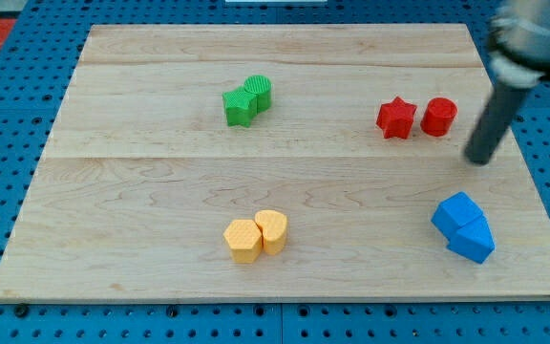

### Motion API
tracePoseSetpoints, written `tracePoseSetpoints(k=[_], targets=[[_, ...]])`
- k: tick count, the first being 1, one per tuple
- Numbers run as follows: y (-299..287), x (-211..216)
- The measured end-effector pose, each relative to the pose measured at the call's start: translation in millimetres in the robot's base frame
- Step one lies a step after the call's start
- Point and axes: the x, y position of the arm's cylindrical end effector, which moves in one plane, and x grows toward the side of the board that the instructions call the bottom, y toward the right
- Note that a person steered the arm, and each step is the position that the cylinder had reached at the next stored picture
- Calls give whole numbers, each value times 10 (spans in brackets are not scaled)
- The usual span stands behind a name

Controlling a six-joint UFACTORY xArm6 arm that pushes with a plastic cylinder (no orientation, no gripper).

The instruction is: Push blue triangle along with blue cube up a bit

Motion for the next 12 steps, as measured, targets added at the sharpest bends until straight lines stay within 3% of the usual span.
tracePoseSetpoints(k=[1,2,3,4,5,7,8,9,10,11,12], targets=[[-384,-372],[-773,-376],[-334,-420],[-277,-776],[-538,-998],[-548,-974],[-177,-443],[136,647],[-148,1404],[-476,1629],[-732,1468]])
